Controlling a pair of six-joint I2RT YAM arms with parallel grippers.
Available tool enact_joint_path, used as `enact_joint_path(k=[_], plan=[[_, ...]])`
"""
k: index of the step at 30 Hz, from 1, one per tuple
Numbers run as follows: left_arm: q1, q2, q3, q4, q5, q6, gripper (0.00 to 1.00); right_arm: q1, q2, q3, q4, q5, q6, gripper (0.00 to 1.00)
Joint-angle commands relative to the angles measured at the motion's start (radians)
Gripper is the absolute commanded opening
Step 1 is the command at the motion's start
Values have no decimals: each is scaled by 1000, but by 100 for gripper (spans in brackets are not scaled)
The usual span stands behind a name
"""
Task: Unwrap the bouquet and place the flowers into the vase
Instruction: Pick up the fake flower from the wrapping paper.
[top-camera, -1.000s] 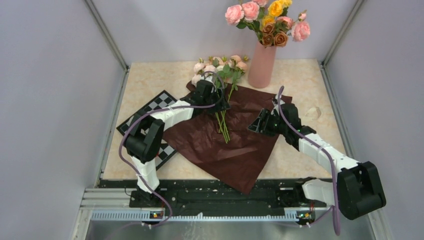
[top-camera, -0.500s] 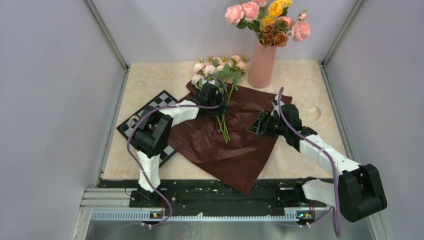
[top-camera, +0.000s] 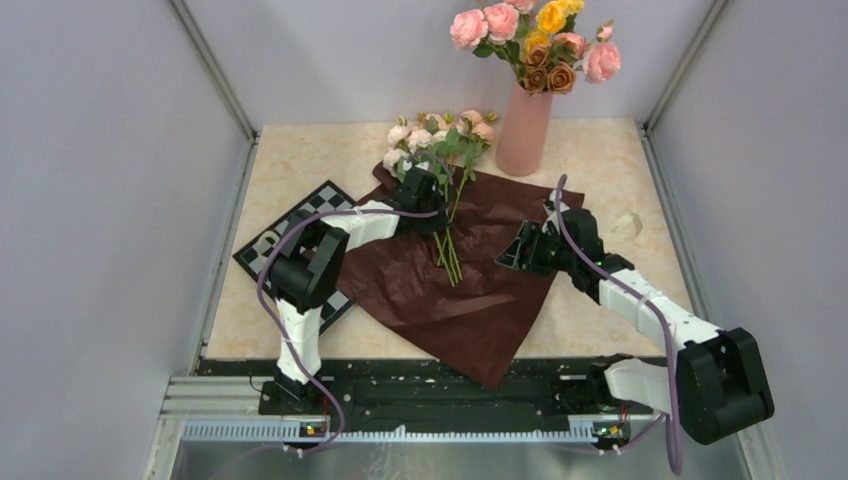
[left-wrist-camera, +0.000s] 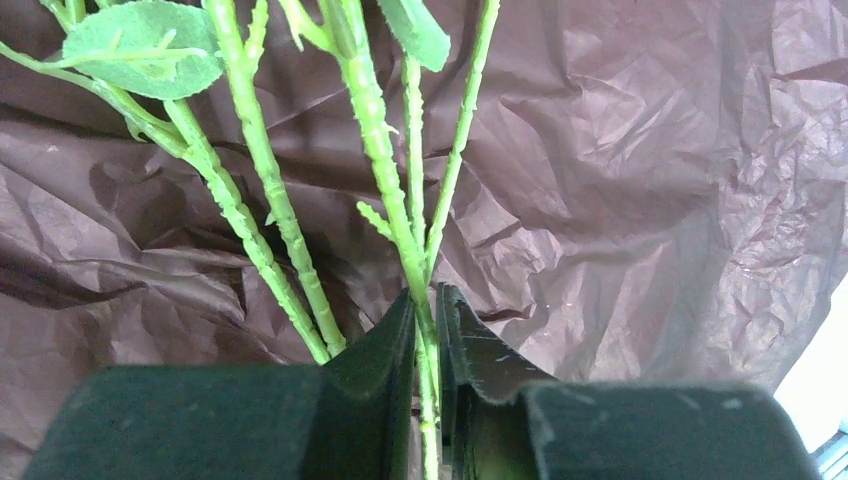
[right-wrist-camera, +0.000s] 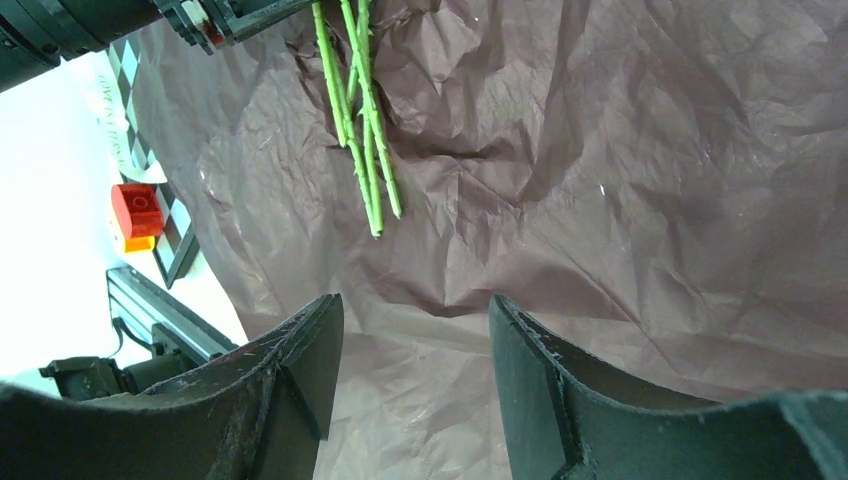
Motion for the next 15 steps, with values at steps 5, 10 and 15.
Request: enact_joint_path(k=[5,10,15], plan=[[-2,-85,-61,99,-28,-56,2,5,-34,9,-17,28,-17,57],[-2,-164,-136,173,-37,-84,0,5,-44,16,-36,40,-20,57],[-2,-270,-230,301,-14,-101,0,6,-59,29,-60,51,-24,57]])
